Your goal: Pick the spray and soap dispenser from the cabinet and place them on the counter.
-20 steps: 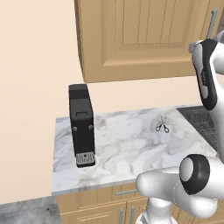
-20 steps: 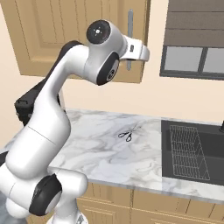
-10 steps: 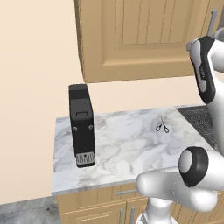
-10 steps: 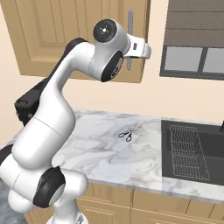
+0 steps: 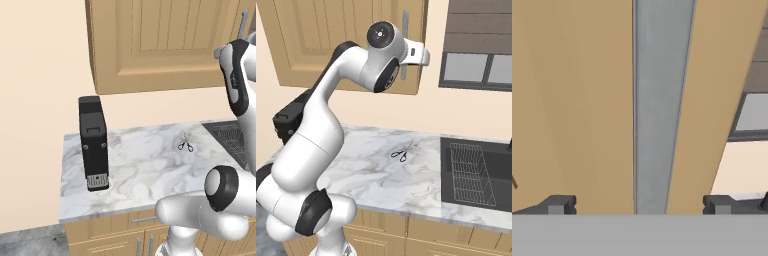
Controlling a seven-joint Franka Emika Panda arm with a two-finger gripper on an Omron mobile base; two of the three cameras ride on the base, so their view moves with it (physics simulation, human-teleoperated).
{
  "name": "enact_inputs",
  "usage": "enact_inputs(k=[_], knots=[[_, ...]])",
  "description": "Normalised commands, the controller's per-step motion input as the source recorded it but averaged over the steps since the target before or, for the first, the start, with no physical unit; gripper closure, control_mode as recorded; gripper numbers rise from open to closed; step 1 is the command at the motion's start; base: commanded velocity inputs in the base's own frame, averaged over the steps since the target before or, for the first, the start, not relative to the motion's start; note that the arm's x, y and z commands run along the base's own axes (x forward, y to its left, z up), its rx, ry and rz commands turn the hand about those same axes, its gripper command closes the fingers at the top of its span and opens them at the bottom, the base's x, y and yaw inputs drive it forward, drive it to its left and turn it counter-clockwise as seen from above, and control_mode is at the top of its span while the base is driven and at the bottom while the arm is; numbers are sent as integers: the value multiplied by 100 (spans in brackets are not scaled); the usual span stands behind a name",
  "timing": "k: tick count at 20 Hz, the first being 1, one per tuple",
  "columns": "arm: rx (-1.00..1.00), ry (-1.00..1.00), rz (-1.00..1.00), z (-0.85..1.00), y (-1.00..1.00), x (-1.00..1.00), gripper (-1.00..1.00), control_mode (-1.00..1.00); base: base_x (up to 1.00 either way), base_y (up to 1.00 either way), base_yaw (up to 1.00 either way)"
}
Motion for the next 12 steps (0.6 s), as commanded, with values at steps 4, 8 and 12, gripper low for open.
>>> enact_inputs(k=[4,8,12], knots=[[0,-1,3,-9,-16,17,-100,-100,0,0,0],[0,-1,2,-14,-29,19,-100,-100,0,0,0],[0,-2,0,-15,-30,8,-100,-100,0,0,0]])
